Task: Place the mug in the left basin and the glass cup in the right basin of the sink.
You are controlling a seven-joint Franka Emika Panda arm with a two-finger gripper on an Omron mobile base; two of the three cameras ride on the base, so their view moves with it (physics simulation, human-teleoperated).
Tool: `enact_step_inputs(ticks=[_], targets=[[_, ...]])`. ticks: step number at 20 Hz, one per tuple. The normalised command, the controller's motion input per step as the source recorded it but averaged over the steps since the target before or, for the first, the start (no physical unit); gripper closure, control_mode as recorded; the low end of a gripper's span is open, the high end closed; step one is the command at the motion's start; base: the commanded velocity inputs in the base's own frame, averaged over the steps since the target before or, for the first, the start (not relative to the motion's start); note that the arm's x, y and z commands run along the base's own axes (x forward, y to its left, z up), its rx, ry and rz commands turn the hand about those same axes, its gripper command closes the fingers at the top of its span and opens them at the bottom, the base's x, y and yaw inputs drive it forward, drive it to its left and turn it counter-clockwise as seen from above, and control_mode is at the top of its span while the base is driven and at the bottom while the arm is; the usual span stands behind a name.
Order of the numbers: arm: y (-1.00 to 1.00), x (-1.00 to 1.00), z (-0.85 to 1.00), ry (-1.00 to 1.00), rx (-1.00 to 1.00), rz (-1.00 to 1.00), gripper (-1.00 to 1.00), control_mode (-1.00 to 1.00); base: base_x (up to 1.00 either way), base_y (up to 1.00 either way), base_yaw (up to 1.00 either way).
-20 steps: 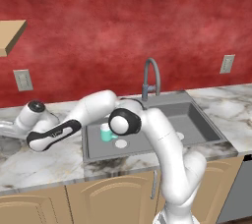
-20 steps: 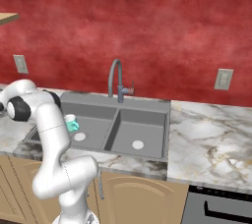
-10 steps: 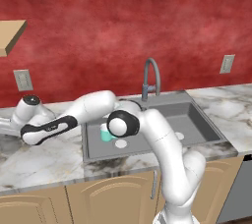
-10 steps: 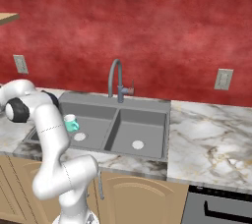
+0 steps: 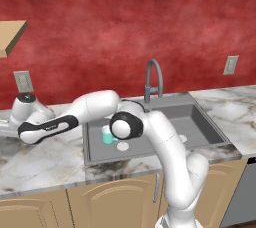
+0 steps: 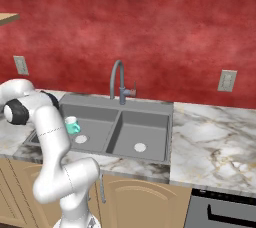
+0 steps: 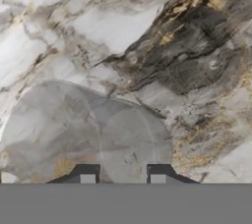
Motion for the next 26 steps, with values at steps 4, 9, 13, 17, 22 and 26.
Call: enact_step_inputs(ticks=[4,9,13,17,22,26], targets=[[-0.58,-0.65,0.21,-0.12,-0.02,0.0,1.0,-1.0,0.0,0.0,0.0],[-0.59,-0.57,0.31,-0.14,0.0,0.0,1.0,-1.0,0.0,0.0,0.0],[-0.53,-0.36,0.2,-0.11,0.0,0.0,1.0,-1.0,0.0,0.0,0.0],[-0.41,-0.15,0.17,-0.08,0.0,-0.03,1.0,-1.0,0.0,0.0,0.0],[-0.29,-0.03,0.53,-0.1,0.0,-0.07,1.0,-1.0,0.0,0.0,0.0],[-0.24,0.0,0.68,-0.11,0.0,-0.09,1.0,-1.0,0.0,0.0,0.0]])
